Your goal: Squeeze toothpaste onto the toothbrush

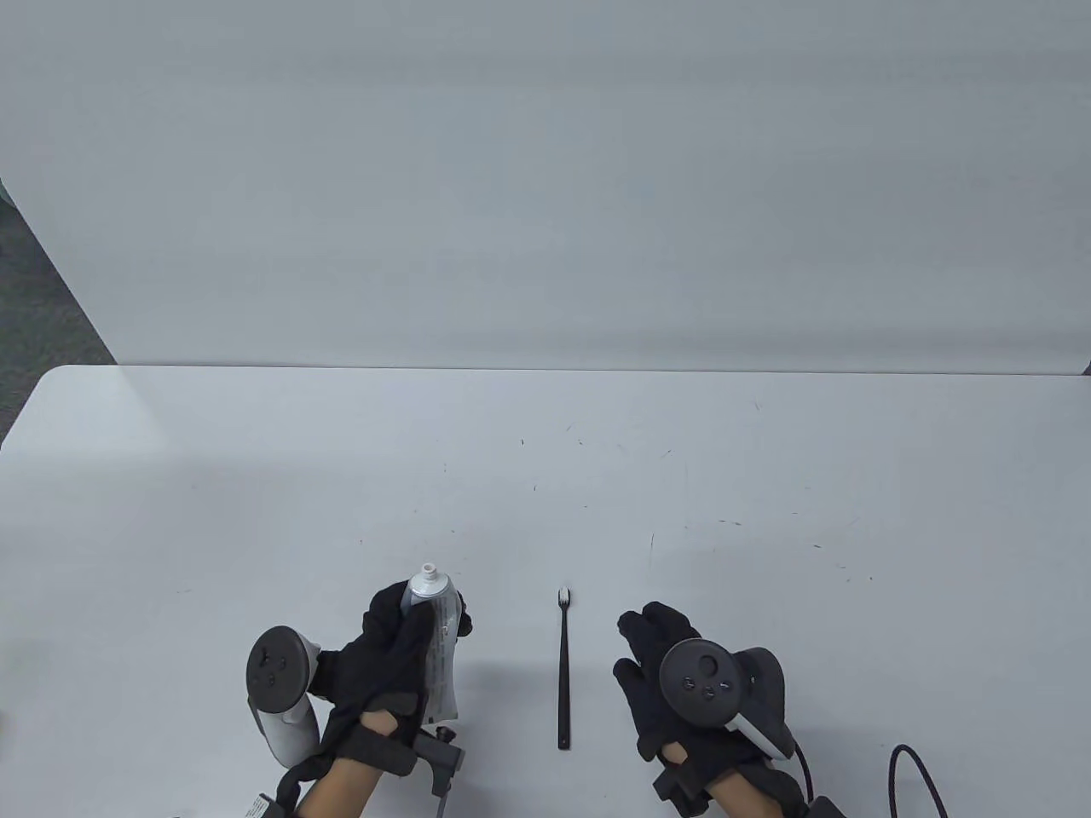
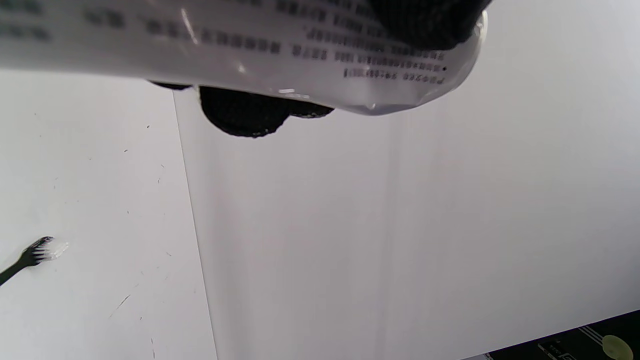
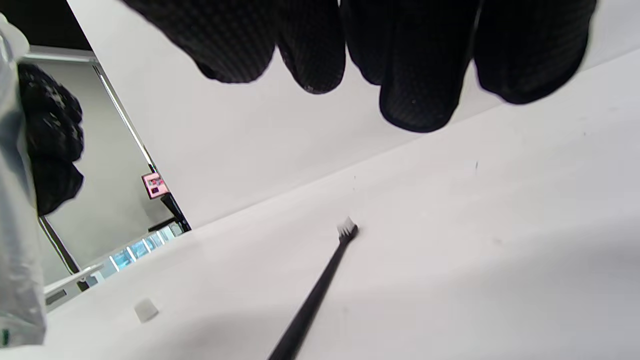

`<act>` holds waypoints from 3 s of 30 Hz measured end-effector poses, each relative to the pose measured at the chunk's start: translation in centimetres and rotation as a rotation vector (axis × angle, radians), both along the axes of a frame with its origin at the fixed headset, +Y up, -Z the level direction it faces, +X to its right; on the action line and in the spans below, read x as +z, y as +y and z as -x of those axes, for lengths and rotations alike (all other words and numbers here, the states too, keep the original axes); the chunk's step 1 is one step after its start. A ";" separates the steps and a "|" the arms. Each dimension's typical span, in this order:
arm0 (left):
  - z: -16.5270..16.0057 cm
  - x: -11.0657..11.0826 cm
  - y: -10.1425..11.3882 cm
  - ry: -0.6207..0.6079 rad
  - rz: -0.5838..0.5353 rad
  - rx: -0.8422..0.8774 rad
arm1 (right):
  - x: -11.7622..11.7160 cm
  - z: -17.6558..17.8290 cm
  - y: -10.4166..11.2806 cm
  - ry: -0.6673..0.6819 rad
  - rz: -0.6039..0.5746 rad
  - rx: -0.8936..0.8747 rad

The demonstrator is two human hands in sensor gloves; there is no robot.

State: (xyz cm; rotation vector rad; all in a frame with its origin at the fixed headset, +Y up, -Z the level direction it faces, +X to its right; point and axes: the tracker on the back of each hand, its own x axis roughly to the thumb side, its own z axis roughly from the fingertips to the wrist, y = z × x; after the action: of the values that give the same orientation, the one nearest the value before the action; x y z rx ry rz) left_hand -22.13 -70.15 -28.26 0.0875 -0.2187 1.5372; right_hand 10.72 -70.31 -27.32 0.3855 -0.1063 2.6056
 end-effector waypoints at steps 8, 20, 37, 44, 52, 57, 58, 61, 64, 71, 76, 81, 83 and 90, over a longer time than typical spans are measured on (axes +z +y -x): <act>1.0 0.0 0.8 -0.023 -0.035 -0.128 | -1.9 4.4 -1.9 -0.082 0.152 0.231; 1.5 -0.3 0.6 -0.100 0.034 -0.278 | -4.8 9.7 -5.8 -0.351 0.340 0.423; 1.7 -0.8 0.1 -0.109 0.073 -0.295 | -5.4 9.7 -6.6 -0.457 0.314 0.316; 1.7 -0.9 0.1 -0.102 0.075 -0.349 | -5.3 10.7 -5.9 -0.348 0.247 0.423; 1.5 -1.0 -0.4 -0.142 0.089 -0.378 | -5.5 8.8 -4.5 -0.312 0.295 0.199; 1.0 -1.1 -0.5 -0.187 0.096 -0.378 | -3.5 5.1 -0.5 -0.088 0.086 -0.307; 0.9 -1.1 -0.4 -0.195 0.092 -0.390 | -2.7 4.4 0.2 -0.068 0.019 -0.320; 0.0 -0.8 -0.3 -0.211 0.067 -0.421 | -0.2 2.6 1.5 0.040 -0.193 -0.336; -0.8 -0.3 -0.2 -0.220 0.056 -0.438 | 1.3 2.3 2.4 0.073 -0.267 -0.293; -1.4 0.6 0.3 -0.197 0.018 -0.490 | 3.8 3.3 3.9 0.124 -0.487 -0.084; -1.3 0.9 0.4 -0.155 0.033 -0.497 | 4.2 3.9 3.9 0.155 -0.535 -0.030; -1.3 1.0 0.5 -0.146 0.031 -0.513 | 4.4 4.1 3.9 0.152 -0.541 -0.018; -1.2 1.0 0.6 -0.137 0.033 -0.508 | 4.4 4.2 3.8 0.158 -0.544 -0.004; -1.1 1.1 0.6 -0.095 0.055 -0.519 | 4.6 4.7 3.6 0.174 -0.551 0.028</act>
State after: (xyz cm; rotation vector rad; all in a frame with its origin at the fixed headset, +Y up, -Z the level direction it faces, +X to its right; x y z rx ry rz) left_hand -21.07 -69.55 -27.11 -0.0823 -0.2513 1.0298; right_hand 6.05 -66.70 -22.77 0.8045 -0.7693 2.5214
